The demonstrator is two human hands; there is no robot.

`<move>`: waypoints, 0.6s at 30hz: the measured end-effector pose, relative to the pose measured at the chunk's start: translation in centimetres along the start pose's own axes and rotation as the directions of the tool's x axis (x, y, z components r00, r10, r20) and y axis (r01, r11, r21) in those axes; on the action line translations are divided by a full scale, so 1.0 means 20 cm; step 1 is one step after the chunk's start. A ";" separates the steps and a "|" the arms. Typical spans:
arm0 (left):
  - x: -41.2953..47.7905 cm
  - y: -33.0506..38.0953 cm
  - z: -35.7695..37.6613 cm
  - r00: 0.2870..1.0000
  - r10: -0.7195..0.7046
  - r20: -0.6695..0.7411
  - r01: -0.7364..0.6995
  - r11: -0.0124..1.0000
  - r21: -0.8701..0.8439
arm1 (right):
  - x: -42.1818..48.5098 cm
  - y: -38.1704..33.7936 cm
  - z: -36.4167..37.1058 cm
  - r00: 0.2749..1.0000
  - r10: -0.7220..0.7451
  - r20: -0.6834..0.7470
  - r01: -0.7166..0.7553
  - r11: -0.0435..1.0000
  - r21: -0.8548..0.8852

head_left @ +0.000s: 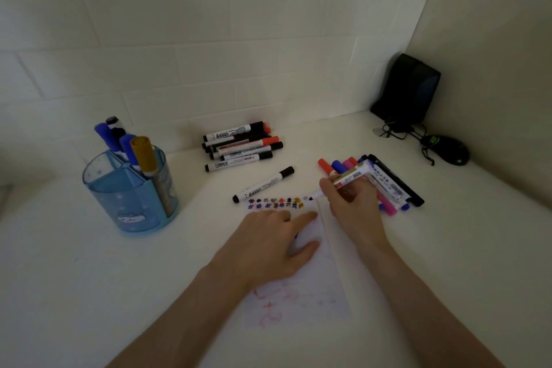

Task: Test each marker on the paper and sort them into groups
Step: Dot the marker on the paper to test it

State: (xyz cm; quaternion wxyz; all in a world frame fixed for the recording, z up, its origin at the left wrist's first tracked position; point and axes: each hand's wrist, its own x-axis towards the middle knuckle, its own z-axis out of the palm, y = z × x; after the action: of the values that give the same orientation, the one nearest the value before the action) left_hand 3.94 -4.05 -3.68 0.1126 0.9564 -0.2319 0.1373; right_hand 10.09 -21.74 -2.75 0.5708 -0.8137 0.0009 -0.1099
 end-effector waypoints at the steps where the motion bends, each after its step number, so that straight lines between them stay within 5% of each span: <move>1: 0.00 0.00 0.00 1.000 -0.004 0.005 0.004 1.000 -0.005 | 0.00 0.00 0.00 1.000 0.001 0.011 -0.001 1.000 -0.004; 18: 0.00 0.00 0.01 1.000 -0.024 -0.014 0.024 1.000 -0.020 | 0.01 0.03 0.00 0.999 -0.037 -0.029 0.038 0.999 0.007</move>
State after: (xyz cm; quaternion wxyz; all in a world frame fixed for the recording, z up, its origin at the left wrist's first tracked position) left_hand 3.94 -4.15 -3.80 0.1254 0.9569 -0.2209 0.1405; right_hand 10.41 -22.05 -3.29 0.5716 -0.8097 -0.0065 -0.1323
